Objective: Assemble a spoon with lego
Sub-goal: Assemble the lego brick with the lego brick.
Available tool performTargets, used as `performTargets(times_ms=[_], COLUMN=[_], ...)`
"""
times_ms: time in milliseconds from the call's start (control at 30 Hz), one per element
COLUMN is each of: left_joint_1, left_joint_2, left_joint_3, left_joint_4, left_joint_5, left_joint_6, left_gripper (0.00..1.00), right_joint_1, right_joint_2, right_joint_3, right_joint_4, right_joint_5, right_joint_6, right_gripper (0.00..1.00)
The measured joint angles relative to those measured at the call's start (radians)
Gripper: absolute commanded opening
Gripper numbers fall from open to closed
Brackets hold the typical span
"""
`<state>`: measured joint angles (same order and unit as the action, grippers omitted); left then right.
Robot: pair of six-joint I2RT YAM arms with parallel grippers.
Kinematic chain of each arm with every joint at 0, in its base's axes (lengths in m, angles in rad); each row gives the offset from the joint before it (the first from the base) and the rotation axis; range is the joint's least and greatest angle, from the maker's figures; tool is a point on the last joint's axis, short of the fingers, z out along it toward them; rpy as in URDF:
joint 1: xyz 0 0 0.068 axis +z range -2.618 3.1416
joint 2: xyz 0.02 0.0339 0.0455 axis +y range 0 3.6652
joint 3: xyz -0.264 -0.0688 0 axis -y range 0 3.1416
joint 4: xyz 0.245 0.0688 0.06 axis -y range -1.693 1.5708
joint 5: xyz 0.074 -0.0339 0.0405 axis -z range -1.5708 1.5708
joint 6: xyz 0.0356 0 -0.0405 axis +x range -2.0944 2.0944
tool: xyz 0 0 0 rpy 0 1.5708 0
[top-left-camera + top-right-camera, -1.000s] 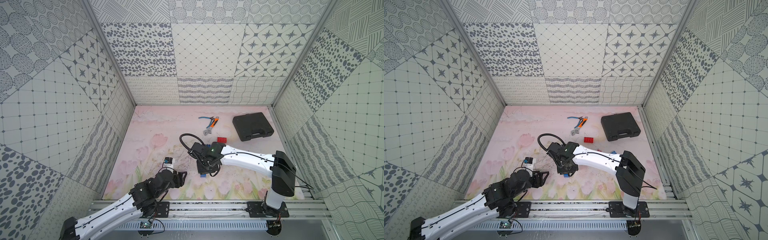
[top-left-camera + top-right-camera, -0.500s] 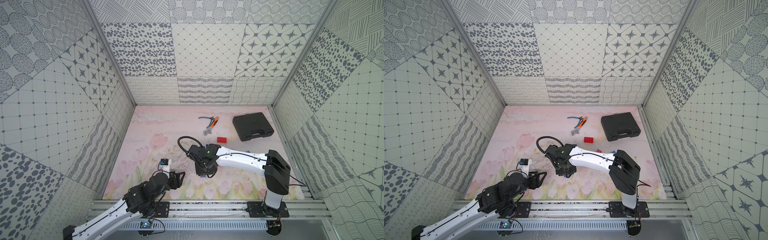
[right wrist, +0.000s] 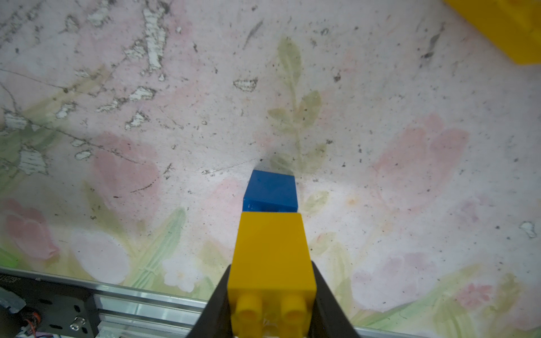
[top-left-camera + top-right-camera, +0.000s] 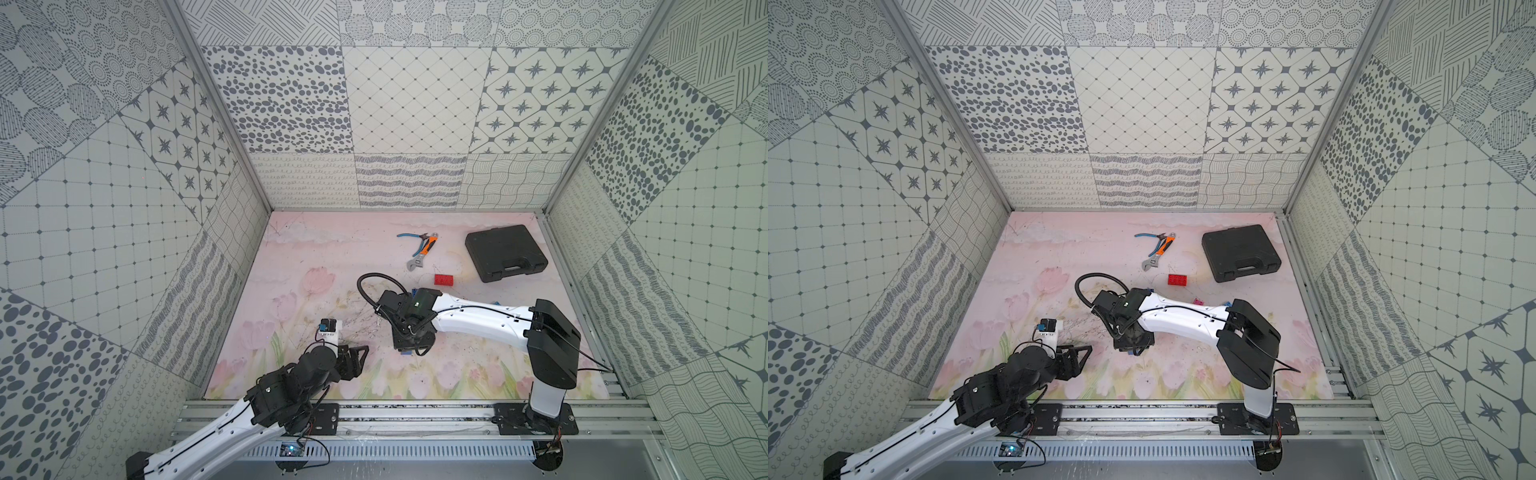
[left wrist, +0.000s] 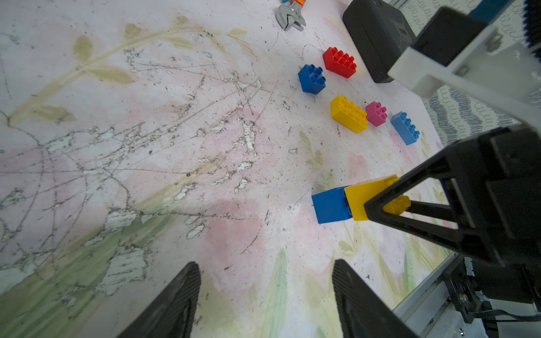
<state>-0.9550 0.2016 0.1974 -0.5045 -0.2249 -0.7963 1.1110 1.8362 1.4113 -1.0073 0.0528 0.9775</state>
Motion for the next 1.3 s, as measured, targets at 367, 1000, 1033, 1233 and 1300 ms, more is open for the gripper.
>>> performTargets(times_ms=[367,1000,1033,1233,1300], left_joint_1=[0.0,0.0,0.0,0.0,0.0], left_joint_2=[-0.039,-0.154,-0.155,-0.158,-0.158], left_joint_3=[0.008,0.008,0.008,0.008,0.008], left_joint_4=[-0.028,-0.127,-0.132,-0.142,-0.142], left_joint_5=[-0.004,-0.019,-0.019,-0.023,-0.025], left_joint_6=[0.0,0.0,0.0,0.0,0.0], left_gripper=[0.75,0.76,0.76,0.76,0.77], right_joint_1=[-0.007,0.014,0.018,0.031,0.032], right_joint_2=[0.021,0.077,0.08,0.082,0.081], right_joint_3=[0.011,0.07,0.071,0.067,0.066], right_joint_4=[0.011,-0.043,-0.044,-0.038,-0.036], right_joint_5=[-0.024,0.003,0.011,0.039,0.042], right_joint_6=[0.007,0.002,0.002,-0.001,-0.001], right_gripper=[0.13,0.11,0.11,0.12,0.15])
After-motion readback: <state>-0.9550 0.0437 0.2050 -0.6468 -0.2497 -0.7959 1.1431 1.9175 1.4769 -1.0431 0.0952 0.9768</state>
